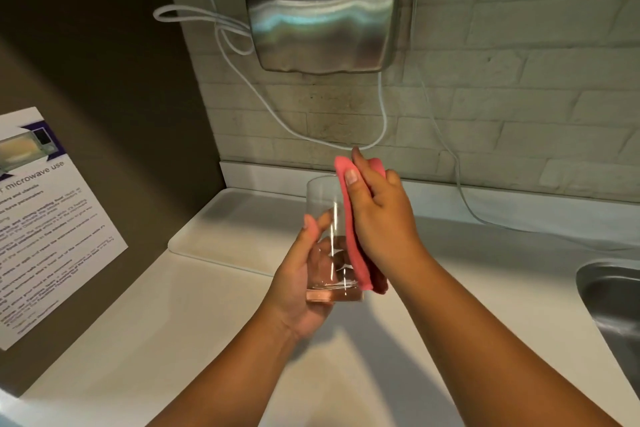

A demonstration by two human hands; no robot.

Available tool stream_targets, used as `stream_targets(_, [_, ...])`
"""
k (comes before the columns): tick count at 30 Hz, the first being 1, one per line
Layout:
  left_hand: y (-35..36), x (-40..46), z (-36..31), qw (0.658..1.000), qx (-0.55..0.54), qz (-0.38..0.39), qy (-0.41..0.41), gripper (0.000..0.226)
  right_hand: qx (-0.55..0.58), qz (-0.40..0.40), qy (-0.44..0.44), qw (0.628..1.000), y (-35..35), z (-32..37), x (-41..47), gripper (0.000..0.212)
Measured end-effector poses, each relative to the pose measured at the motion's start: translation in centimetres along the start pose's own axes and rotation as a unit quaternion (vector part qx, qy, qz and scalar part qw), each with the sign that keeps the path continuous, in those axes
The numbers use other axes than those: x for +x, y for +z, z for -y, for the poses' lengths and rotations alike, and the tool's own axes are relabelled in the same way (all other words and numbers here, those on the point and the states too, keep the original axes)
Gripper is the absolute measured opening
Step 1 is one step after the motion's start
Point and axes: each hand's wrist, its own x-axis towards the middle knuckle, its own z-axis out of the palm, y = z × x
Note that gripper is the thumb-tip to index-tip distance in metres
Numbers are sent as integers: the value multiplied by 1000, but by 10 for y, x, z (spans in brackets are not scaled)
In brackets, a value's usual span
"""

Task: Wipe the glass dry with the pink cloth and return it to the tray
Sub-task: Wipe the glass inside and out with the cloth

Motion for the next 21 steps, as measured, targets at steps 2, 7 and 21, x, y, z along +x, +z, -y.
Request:
stream_targets(2, [0, 2, -7, 1000, -7, -15, -3, 75, 16, 7, -8, 1000, 5, -2, -12, 48])
stream_targets(7, [-5, 10, -13, 999, -6, -38, 5, 69, -64, 26, -78, 995, 17, -4, -48, 51])
stream_targets(21, [9, 2, 0, 1000, -2, -13, -18, 70, -28, -10, -44, 999, -3, -8, 2, 52])
